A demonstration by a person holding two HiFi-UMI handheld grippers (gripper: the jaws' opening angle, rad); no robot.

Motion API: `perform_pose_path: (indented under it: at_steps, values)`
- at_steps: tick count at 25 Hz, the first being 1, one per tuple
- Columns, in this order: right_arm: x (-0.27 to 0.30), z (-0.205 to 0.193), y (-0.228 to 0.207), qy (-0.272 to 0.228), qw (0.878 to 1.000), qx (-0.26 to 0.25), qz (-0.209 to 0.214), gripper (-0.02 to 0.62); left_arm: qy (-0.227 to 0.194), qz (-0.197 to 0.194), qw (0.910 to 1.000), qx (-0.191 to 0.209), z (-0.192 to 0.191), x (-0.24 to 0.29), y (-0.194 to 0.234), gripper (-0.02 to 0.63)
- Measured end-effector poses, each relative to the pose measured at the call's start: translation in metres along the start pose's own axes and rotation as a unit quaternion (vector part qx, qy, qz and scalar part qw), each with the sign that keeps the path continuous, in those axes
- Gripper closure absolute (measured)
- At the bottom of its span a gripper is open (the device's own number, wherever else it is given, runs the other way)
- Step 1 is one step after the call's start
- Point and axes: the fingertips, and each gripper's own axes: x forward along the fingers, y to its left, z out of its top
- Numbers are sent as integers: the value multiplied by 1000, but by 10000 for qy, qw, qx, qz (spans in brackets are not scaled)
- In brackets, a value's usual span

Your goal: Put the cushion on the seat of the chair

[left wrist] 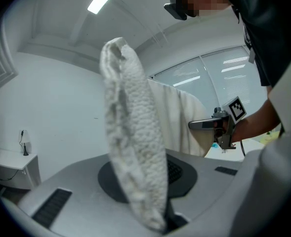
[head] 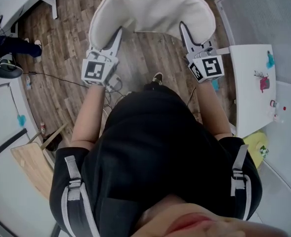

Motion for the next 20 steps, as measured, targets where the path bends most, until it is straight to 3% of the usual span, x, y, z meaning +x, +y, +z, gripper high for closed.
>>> perform_pose_path:
  at_steps: [9,20]
  values:
    - [1,-16,-73,-90,9997,120,199,543,139,248,9996,79,2,61,-27,543]
    - [13,-26,-113,-8,9996,97,275,541,234,291,9993,78,-1,103,-28,543]
